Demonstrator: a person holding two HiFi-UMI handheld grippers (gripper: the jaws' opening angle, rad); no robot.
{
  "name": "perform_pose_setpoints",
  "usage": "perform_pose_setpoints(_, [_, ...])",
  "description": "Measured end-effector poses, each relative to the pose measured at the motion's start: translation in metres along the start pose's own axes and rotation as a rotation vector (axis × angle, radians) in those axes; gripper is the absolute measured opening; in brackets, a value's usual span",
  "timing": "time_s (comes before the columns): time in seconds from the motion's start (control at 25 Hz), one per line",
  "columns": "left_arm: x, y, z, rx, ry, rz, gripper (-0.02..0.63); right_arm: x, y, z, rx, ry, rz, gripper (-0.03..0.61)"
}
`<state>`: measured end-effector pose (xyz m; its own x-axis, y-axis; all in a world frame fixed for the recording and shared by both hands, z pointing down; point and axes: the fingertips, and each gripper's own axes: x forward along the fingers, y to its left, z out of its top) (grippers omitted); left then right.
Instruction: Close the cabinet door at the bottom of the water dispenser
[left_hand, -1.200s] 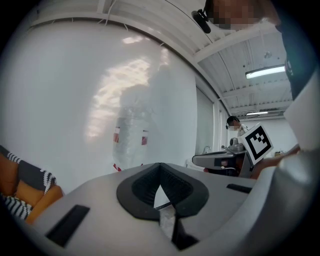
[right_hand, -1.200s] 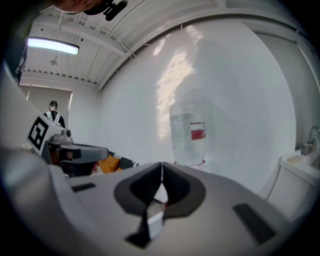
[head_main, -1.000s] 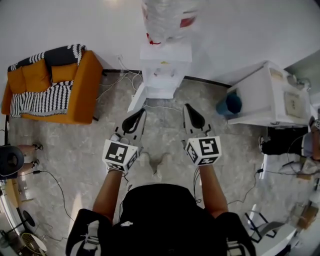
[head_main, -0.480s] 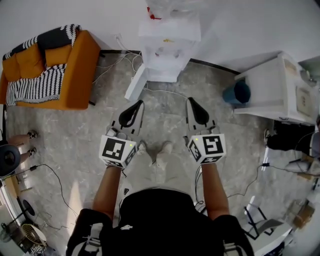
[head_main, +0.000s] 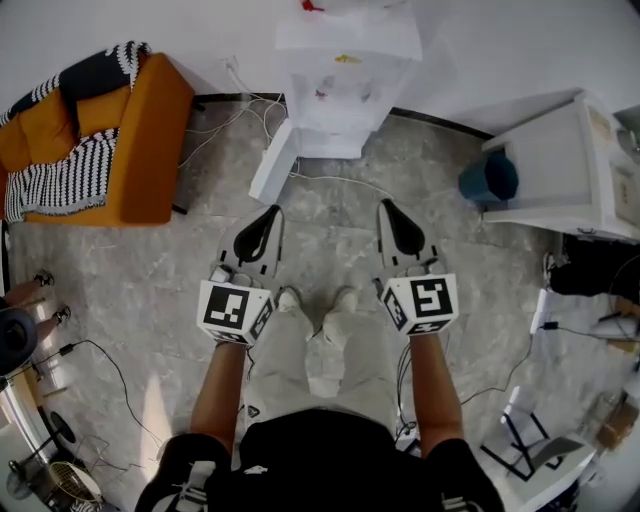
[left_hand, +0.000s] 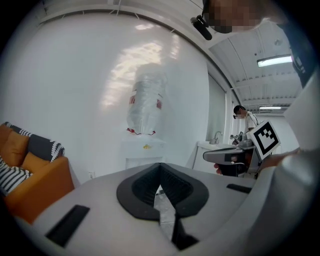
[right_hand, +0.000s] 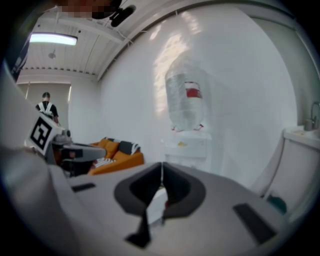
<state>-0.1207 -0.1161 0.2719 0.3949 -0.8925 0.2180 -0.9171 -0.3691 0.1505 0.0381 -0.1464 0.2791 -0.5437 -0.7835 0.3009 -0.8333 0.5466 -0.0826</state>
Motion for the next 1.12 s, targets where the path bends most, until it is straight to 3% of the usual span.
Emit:
perform_pose_setpoints(0.28, [0.016,0.013,-0.056,0.022,0.021,-0.026,0.008,0.023,-0.014,-0.053,0.014,-0.003,-0.023,0.035])
perform_pose_setpoints(1.12, [0.085,0.039,-0.217,0.067,-0.039,-0.042,0.008,0.109,-0.046,-0.208,-0.019,-0.052,0.007,0.035])
